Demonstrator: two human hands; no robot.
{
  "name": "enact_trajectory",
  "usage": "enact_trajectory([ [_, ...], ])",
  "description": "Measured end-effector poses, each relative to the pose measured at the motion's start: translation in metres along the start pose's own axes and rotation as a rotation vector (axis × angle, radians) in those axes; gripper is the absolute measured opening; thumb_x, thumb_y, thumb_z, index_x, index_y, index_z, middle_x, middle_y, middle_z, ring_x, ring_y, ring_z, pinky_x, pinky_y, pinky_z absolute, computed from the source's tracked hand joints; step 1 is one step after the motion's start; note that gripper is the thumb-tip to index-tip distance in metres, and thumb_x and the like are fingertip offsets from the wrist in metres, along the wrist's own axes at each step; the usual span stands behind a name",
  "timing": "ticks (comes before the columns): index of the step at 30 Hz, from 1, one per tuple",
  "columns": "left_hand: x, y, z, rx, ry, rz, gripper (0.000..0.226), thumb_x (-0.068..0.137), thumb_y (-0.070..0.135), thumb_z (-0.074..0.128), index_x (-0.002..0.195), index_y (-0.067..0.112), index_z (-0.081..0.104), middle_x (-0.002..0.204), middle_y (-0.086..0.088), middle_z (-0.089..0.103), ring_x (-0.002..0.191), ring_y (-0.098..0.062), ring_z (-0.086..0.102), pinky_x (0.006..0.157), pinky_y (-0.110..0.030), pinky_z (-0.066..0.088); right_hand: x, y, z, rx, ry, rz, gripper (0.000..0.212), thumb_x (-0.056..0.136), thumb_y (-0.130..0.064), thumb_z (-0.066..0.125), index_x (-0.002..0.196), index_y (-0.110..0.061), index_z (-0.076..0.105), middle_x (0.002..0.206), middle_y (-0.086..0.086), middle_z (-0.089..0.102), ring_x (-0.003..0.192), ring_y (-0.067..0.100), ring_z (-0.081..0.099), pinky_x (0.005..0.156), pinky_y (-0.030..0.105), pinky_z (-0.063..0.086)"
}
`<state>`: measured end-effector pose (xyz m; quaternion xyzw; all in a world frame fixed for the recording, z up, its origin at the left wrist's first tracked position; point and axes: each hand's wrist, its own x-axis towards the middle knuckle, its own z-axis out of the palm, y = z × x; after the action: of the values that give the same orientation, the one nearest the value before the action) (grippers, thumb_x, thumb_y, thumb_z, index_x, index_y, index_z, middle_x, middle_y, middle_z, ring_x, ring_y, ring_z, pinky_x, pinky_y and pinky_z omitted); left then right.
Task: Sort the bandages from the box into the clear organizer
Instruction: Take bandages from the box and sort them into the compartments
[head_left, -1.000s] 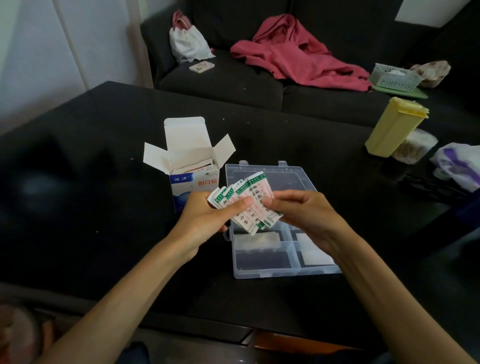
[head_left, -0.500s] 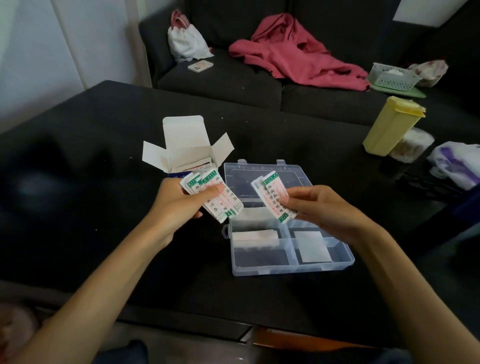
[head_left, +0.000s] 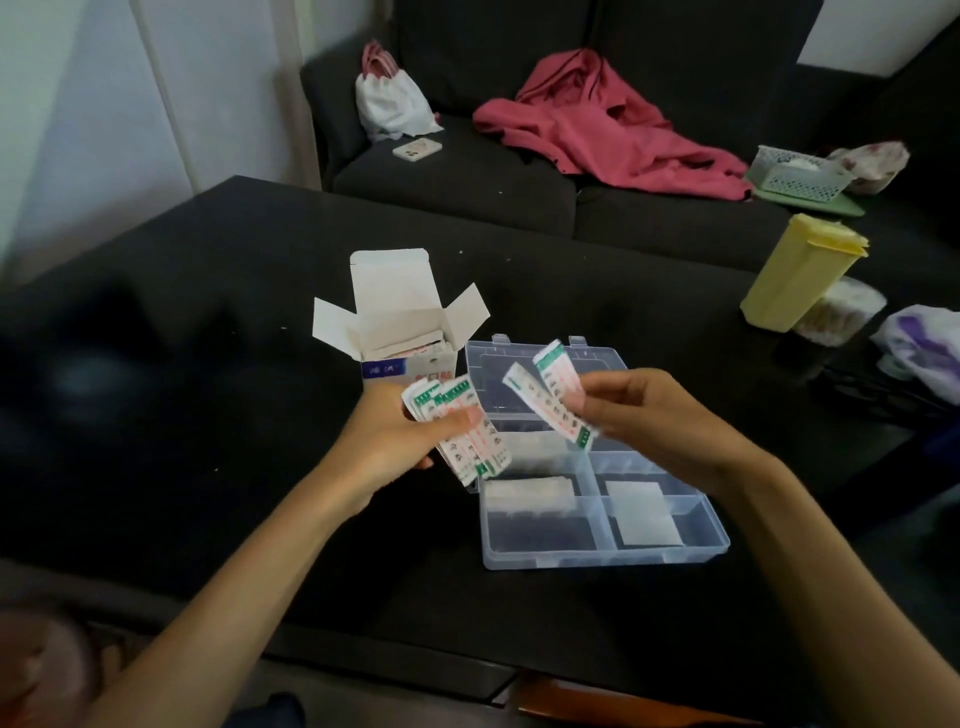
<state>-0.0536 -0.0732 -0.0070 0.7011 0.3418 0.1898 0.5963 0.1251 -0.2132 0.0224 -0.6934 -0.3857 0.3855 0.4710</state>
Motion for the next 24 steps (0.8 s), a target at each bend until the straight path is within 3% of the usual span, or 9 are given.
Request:
enact_trajectory([
  [5,-0.002,0.004,0.010,-0.065,-0.094,-0.110,0.011,0.078,0.030,0.073,0.086,0.027,0.066,0.070,0.017,0.071,0.065,0.008,0.065,0.047,-0.010,0.044,0.007,0.009,0.019,0.110,0.181,-0.055,0.012,0.086,-0.017,0.061,0.094,-0.018,0.070,0.083,-0.007,0.073,0.079,0.007,0.069,0.061,0.014,0.052],
  [10,-0.004,0.007,0.016,-0.168,-0.058,-0.113,0.016,0.076,0.034,0.072,0.087,0.024,0.068,0.075,0.012,0.073,0.070,0.003,0.068,0.050,-0.012,0.044,0.008,0.013,0.026,0.041,0.108,-0.062,0.014,0.086,-0.016,0.060,0.096,-0.019,0.070,0.085,-0.008,0.073,0.084,0.008,0.069,0.069,0.018,0.055],
  [20,-0.006,0.005,0.020,-0.160,-0.023,-0.034,0.009,0.079,0.028,0.072,0.086,0.024,0.066,0.070,0.014,0.072,0.067,0.002,0.068,0.049,-0.009,0.047,0.005,0.009,0.032,0.212,0.059,0.054,0.015,0.086,-0.015,0.062,0.098,-0.022,0.068,0.084,-0.002,0.074,0.082,0.012,0.071,0.065,0.020,0.056],
  [24,-0.006,0.004,0.023,-0.184,0.011,0.006,0.010,0.077,0.024,0.074,0.084,0.022,0.067,0.065,0.015,0.070,0.064,0.002,0.068,0.046,-0.008,0.043,0.001,0.009,0.035,0.131,0.039,0.067,0.012,0.086,-0.019,0.062,0.094,-0.018,0.070,0.081,-0.004,0.074,0.079,0.012,0.071,0.062,0.019,0.055],
])
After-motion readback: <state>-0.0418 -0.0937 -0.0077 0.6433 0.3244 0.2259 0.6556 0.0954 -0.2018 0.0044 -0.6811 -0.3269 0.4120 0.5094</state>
